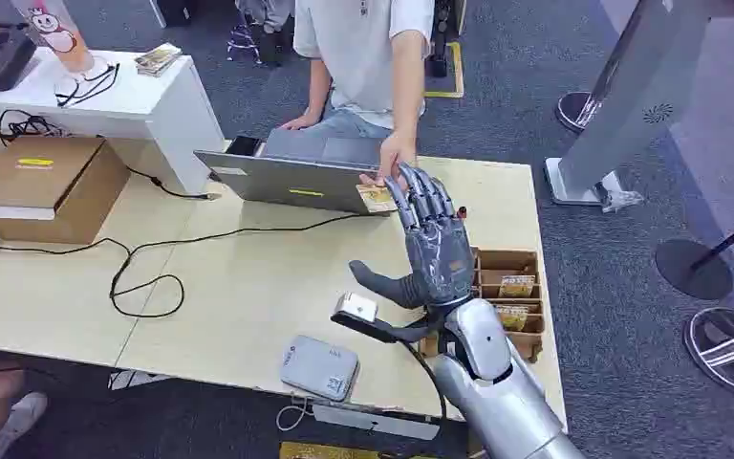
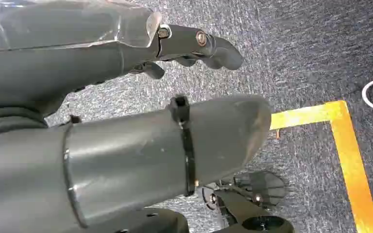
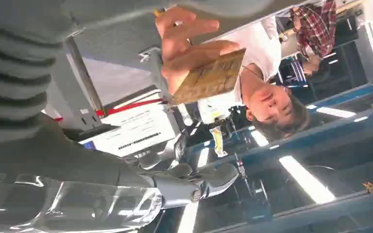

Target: Pass the card to the sensor for recognition and then transmit it.

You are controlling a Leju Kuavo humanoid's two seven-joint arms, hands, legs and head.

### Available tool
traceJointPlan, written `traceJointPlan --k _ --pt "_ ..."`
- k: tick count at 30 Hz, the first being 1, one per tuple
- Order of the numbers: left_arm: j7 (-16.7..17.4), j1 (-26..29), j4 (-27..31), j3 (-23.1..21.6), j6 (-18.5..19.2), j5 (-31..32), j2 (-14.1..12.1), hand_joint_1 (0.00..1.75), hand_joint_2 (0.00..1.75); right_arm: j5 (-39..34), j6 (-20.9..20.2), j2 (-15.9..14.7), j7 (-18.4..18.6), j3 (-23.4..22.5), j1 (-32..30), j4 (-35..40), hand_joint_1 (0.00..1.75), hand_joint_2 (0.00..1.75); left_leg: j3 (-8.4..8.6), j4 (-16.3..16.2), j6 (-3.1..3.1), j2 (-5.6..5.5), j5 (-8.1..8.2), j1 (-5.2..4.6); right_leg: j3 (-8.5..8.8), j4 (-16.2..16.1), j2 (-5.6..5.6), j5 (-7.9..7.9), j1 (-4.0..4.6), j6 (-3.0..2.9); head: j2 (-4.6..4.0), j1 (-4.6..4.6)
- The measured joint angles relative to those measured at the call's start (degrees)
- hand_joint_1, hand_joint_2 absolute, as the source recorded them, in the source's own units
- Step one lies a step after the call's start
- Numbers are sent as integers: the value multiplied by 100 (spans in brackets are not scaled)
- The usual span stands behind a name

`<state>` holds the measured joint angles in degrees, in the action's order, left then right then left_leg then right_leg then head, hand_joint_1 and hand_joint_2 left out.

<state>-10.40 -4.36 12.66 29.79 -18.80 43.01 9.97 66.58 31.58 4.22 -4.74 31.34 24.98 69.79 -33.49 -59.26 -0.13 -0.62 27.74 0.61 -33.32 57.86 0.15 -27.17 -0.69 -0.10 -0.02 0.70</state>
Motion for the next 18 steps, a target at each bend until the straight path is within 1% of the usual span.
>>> traceJointPlan --k 18 --pt "-35 11 0 -6 -9 -17 0 0 0 148 -57 0 72 2 -9 2 0 175 0 0 0 0 0 0 0 0 0 0 0 0 0 -2"
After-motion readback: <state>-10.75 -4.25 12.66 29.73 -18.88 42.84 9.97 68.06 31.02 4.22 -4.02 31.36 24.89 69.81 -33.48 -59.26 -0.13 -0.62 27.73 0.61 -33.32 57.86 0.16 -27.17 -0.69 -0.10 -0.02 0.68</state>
